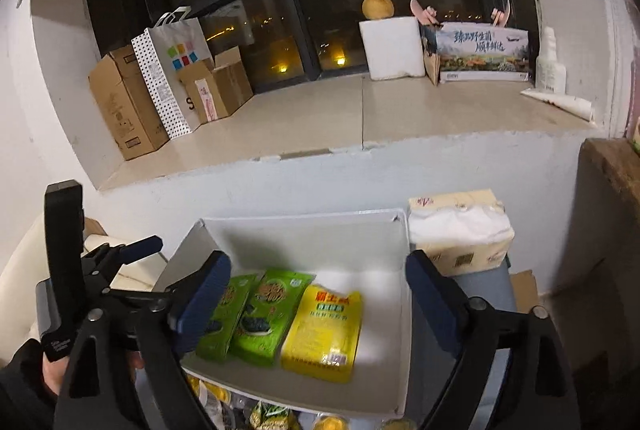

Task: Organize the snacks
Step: 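Withdraw both grippers from the box back toward the pile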

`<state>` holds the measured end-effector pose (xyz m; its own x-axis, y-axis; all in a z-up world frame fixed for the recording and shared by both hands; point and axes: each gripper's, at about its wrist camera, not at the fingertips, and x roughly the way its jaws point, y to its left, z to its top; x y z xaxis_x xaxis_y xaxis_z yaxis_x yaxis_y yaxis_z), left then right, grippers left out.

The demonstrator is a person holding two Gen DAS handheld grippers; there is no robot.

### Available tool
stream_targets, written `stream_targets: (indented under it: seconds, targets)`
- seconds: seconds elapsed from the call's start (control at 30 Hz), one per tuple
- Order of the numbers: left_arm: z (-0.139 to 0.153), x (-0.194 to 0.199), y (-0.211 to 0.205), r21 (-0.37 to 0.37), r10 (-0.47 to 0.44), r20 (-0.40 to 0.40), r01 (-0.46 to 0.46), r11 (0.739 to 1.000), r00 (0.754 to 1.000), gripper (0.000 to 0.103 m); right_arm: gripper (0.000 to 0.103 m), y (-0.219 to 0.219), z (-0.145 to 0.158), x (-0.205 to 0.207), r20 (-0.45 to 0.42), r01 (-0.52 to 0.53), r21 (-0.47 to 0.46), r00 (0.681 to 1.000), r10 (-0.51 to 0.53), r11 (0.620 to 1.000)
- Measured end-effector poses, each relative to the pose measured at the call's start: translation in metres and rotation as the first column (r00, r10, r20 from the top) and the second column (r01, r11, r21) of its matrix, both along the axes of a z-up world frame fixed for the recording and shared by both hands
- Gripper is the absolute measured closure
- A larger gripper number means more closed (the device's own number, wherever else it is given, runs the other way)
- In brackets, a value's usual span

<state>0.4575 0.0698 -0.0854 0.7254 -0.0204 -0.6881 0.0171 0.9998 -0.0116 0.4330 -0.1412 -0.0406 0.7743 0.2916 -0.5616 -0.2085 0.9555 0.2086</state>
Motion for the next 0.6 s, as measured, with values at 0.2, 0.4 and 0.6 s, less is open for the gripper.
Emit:
stream_targets:
  seconds: [0.2, 0.4, 0.6]
  targets:
    - [0.010, -0.023, -0.002, -0.005, 0.008, 0.015, -0.008, 1.000, 1.000, 0.000, 0.006, 0.004, -0.001, -0.021, 0.007, -0.012, -0.038, 1.000, 0.013, 0.999]
    - [0.014, -0.086, 0.001, -0.030, 0.053, 0.040, -0.051, 0.998, 0.998, 0.000, 0.000, -0.001, -0.002, -0.070, 0.026, -0.035, -0.037, 0.999, 0.036, 0.999]
    - [0.002, -0.167, -0.010, 0.008, 0.072, 0.081, -0.072, 0.997, 0.994, 0.000, 0.000, -0.012, -0.019, -0.133, 0.017, -0.076, -0.031, 0.997, 0.077, 0.997]
